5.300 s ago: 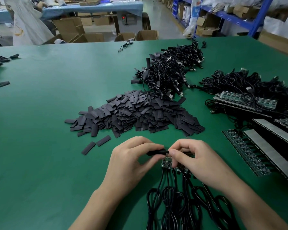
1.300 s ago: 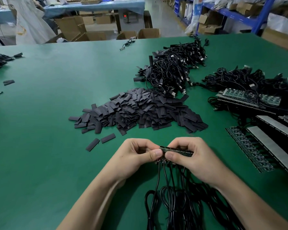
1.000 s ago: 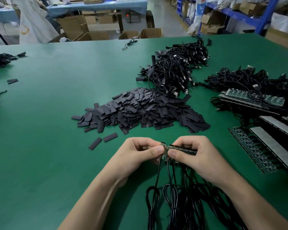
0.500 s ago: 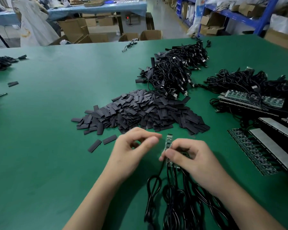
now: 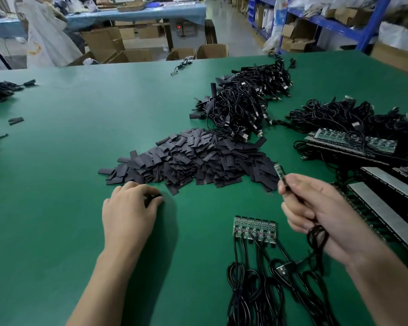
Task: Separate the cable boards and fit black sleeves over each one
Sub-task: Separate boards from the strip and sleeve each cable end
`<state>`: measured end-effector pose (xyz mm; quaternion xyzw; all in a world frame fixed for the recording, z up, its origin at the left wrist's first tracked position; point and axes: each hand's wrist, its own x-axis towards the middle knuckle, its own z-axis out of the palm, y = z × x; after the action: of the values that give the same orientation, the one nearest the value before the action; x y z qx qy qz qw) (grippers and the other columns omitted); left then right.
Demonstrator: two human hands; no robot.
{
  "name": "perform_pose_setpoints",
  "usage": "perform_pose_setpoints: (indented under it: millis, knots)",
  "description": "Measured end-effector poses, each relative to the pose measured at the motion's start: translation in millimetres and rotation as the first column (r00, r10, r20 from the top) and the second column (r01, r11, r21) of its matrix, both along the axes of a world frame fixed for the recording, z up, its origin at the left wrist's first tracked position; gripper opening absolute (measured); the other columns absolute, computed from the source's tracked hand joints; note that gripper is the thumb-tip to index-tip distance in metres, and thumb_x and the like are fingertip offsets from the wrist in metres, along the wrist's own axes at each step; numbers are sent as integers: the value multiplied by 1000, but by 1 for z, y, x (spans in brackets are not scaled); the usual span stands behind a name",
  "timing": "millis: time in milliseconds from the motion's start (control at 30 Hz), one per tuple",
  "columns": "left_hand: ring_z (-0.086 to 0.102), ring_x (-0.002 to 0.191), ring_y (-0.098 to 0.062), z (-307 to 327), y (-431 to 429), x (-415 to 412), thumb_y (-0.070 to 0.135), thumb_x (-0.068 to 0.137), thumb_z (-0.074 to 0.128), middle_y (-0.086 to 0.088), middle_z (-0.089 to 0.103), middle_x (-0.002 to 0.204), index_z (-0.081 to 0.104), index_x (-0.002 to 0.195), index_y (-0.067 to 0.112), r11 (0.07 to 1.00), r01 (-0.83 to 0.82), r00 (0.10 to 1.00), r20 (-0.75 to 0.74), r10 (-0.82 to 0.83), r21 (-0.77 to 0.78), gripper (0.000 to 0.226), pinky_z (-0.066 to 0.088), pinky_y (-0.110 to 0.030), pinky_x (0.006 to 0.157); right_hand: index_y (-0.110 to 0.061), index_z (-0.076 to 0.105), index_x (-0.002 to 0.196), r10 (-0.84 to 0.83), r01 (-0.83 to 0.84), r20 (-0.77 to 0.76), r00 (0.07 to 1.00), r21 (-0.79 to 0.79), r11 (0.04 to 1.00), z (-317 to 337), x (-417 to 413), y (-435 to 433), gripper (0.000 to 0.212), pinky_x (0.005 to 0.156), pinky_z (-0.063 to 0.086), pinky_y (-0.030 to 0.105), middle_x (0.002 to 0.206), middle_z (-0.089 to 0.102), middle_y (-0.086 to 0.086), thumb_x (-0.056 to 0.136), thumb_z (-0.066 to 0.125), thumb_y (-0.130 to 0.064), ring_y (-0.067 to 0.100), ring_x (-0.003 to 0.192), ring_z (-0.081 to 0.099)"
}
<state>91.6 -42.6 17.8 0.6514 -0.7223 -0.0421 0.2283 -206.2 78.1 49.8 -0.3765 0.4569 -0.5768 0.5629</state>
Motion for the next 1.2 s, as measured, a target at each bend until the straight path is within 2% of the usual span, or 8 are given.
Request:
perform_pose_setpoints:
  millis: [167,367,533,600,733,933,1100,1200]
  knots:
    - [63,94,-20,0,1,-2,26,86,80,11,67,91,77,88,32,998,68,995,-72,-69,-9,7,50,-40,80,-13,69,86,33,-29,-151,988,33,999,-5,4,-2,32,42,32,19,53,32,-3,90,62,-44,9,43,29]
    - [62,85,-3,0,3,-12,18,88,79,18,70,86,73,83,30,975,208,930,-292,-222,-78,15,48,-22,77,-18,65,87,-17,51,128,992,-265,963,15,-13,4,33,46,34,16,55,39,-13,92,71,-50,5,47,32]
    - [72,75,-11,4,17,-34,12,97,68,-1,75,81,69,88,23,881,468,535,-817,-216,74,14,52,-18,67,-38,63,84,-246,98,-398,884,-356,929,13,12,6,32,53,42,29,59,48,-10,93,54,-67,10,53,43]
    - [68,69,-11,5,24,-42,16,93,68,-4,73,76,69,91,12,833,550,419,-883,-212,61,4,51,-20,63,-40,60,91,-229,54,-588,775,-300,952,5,28,5,36,47,36,38,60,49,-9,93,46,-73,7,52,41]
    - [67,67,-12,3,38,-58,20,83,70,-1,69,74,68,94,5,749,661,296,-932,-210,41,19,54,-22,64,-26,60,91,-154,33,-682,715,-186,982,-16,45,-2,30,51,32,24,59,46,-12,92,59,-56,0,54,38]
    - [67,66,-12,1,46,-68,19,82,71,-4,72,72,71,89,7,725,688,284,-930,-232,29,14,54,-20,68,-25,76,99,90,-86,-545,834,33,996,-27,49,-7,44,75,42,41,91,69,21,84,62,-64,19,76,55]
    - [71,72,-12,0,47,-68,21,78,78,-4,77,78,79,86,18,716,696,320,-914,-248,49,9,55,-21,71,-24,78,100,93,-81,-466,880,47,996,-29,47,-8,36,80,42,41,99,72,23,86,65,-55,21,82,59]
    - [74,83,-11,-2,46,-65,30,74,85,7,79,92,79,93,28,742,669,446,-788,-425,-22,21,57,-22,78,-18,75,97,46,-34,-460,887,33,999,-32,47,-8,41,77,39,40,97,69,29,82,65,-55,21,79,55]
